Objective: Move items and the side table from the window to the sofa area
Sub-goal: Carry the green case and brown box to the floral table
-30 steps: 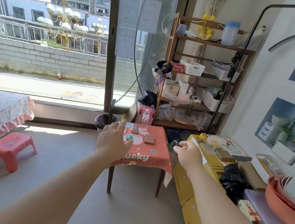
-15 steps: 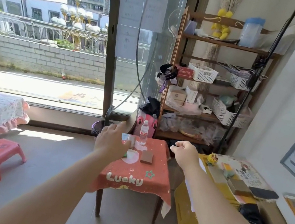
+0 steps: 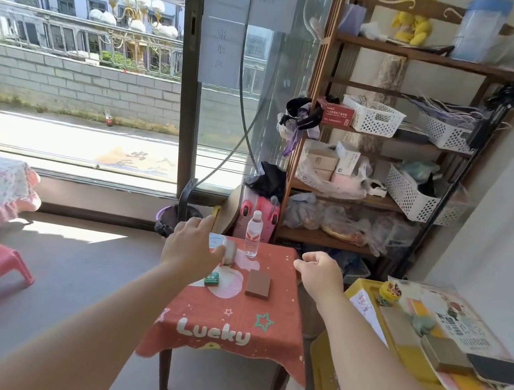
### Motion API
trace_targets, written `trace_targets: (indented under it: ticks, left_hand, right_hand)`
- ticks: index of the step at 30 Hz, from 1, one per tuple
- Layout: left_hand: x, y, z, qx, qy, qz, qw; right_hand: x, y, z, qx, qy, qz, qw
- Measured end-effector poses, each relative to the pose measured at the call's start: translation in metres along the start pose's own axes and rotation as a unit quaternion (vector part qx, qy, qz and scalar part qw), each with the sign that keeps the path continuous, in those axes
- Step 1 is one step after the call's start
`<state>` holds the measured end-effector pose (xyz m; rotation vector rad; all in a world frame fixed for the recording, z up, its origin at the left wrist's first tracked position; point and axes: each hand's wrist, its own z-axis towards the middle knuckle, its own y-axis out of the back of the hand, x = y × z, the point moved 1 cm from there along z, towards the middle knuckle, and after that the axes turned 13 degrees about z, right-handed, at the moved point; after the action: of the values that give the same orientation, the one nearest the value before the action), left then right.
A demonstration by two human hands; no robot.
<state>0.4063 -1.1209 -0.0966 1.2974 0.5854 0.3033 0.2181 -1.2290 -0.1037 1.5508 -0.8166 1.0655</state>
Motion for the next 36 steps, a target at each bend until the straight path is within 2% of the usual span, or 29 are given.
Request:
trace_targets:
  ticks: [14,21,36]
  left_hand:
    - [0.047,-0.058,0.181,0.052,-0.016,0.004,0.998]
    - [0.045,-0.113,0.229,0.104,-0.01,-0.003,0.995]
    - [0.033,-0.251,0.318,0.225,0.061,0.033,0.972]
  right_hand:
    - [0.004,-0.102,0.156,-0.009,-0.051,-0.034,0.998]
    - [-0.023,-0.12,0.214,-0.014,-0.098,-0.053,0.994]
    - [-0.118,-0.17,0.37,0.09,-0.193,-0.062,0.975]
